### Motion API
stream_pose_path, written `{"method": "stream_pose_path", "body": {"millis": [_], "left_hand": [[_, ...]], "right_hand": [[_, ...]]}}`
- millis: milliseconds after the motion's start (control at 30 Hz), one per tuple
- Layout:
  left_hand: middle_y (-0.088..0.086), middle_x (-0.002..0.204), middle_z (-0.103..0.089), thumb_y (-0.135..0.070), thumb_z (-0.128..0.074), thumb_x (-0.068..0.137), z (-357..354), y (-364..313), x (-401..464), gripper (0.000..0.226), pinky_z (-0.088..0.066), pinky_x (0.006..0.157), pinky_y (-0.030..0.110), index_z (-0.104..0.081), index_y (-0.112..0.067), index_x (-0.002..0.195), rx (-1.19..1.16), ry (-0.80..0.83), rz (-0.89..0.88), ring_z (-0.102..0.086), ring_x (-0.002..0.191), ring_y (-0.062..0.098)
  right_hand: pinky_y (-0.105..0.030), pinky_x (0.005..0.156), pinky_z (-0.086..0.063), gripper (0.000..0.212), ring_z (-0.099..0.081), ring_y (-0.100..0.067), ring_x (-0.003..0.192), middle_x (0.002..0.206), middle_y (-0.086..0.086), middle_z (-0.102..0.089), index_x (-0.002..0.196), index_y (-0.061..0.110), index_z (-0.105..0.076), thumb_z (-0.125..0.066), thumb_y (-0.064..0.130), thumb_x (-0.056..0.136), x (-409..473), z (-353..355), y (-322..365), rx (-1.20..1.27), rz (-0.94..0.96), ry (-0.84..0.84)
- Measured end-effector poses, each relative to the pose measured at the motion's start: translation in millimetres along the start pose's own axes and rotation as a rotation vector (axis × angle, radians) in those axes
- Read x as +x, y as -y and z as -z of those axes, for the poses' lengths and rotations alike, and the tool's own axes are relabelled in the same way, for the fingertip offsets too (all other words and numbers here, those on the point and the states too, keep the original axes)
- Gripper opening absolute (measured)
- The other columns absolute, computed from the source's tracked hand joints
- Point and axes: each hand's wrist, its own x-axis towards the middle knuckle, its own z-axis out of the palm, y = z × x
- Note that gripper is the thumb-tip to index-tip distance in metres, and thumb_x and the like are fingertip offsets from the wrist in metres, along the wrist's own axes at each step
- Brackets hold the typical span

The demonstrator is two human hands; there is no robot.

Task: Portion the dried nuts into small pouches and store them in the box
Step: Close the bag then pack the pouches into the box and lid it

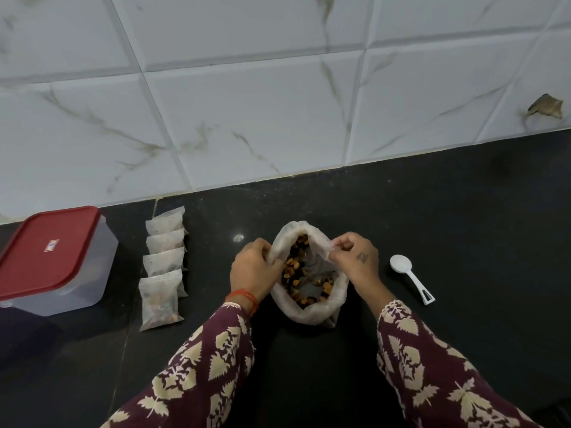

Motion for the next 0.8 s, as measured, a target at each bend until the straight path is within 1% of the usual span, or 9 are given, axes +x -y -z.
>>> {"method": "stream_pose_path", "body": {"millis": [100,200,267,367,467,533,633,700,800], "left_hand": [[0.001,0.102,-0.055,-0.034,-0.069,0.08,-2,5,12,0.036,-0.05,0.077,0.029,-0.051,-0.011,0.102,-0.196,0.192,0.181,-0.056,0.09,0.015],[0.008,0.112,-0.063,-0.066,-0.059,0.076,-3,5,27,0.07,-0.052,0.09,0.04,-0.055,-0.007,0.113,-0.413,0.325,0.376,-0.062,0.1,0.023],[0.003,0.092,-0.065,-0.053,-0.057,0.084,-7,0,31,0.041,-0.052,0.081,0.032,-0.063,-0.012,0.087,-0.364,0.355,0.327,-0.061,0.085,0.017],[-0.003,0.071,-0.056,-0.021,-0.057,0.088,-7,-2,30,0.022,-0.04,0.06,0.021,-0.056,-0.018,0.067,-0.122,0.111,0.146,-0.052,0.069,0.013],[0.0,0.099,-0.052,-0.014,-0.061,0.084,-4,2,29,0.009,-0.04,0.073,0.022,-0.062,-0.015,0.093,-0.074,-0.028,0.06,-0.05,0.081,0.01],[0.004,0.11,-0.053,-0.018,-0.065,0.083,-2,6,34,0.025,-0.044,0.08,0.026,-0.057,-0.013,0.106,-0.261,0.102,0.159,-0.053,0.089,0.011],[0.013,0.12,-0.058,-0.038,-0.062,0.085,1,-2,42,0.05,-0.046,0.095,0.041,-0.055,-0.005,0.122,-0.471,0.34,0.333,-0.057,0.109,0.028],[0.006,0.097,-0.065,-0.047,-0.056,0.089,1,-10,44,0.046,-0.049,0.084,0.033,-0.066,-0.004,0.101,-0.39,0.395,0.301,-0.061,0.091,0.02],[-0.002,0.067,-0.056,-0.033,-0.057,0.092,-2,-15,46,0.031,-0.04,0.056,0.021,-0.062,-0.011,0.07,-0.158,0.22,0.113,-0.052,0.064,0.012]], "right_hand": [[-0.027,0.077,-0.051,0.029,-0.059,-0.013,0.095,0.103,0.0,-0.061,0.103,0.018,-0.059,-0.071,0.016,0.077,10,4,-6,0.265,-0.191,0.173],[-0.036,0.091,-0.051,0.037,-0.061,-0.016,0.1,0.11,-0.001,-0.064,0.114,0.019,-0.061,-0.062,0.042,0.086,17,2,-3,0.238,-0.252,0.257],[-0.033,0.086,-0.053,0.029,-0.063,-0.015,0.093,0.104,-0.003,-0.068,0.103,0.017,-0.069,-0.058,0.04,0.09,19,-2,3,0.112,-0.196,0.277],[-0.029,0.081,-0.054,0.008,-0.065,-0.012,0.087,0.093,0.001,-0.07,0.088,0.019,-0.074,-0.072,0.022,0.081,23,-4,6,0.11,-0.062,0.16],[-0.027,0.078,-0.053,0.017,-0.065,-0.014,0.088,0.087,0.001,-0.069,0.082,0.019,-0.071,-0.074,0.004,0.073,27,4,1,0.194,-0.033,0.108],[-0.027,0.08,-0.05,0.025,-0.062,-0.015,0.096,0.095,0.0,-0.067,0.095,0.017,-0.069,-0.068,0.002,0.076,30,8,-1,0.253,-0.09,0.228],[-0.033,0.096,-0.047,0.035,-0.06,-0.015,0.108,0.114,0.0,-0.066,0.118,0.02,-0.064,-0.064,0.029,0.085,36,8,3,0.277,-0.165,0.42],[-0.033,0.093,-0.05,0.035,-0.064,-0.015,0.102,0.108,-0.001,-0.069,0.112,0.02,-0.068,-0.063,0.043,0.086,36,2,10,0.221,-0.159,0.431],[-0.028,0.081,-0.056,0.015,-0.067,-0.013,0.087,0.095,-0.001,-0.072,0.094,0.017,-0.073,-0.072,0.024,0.081,35,-7,19,0.114,-0.016,0.248]]}}
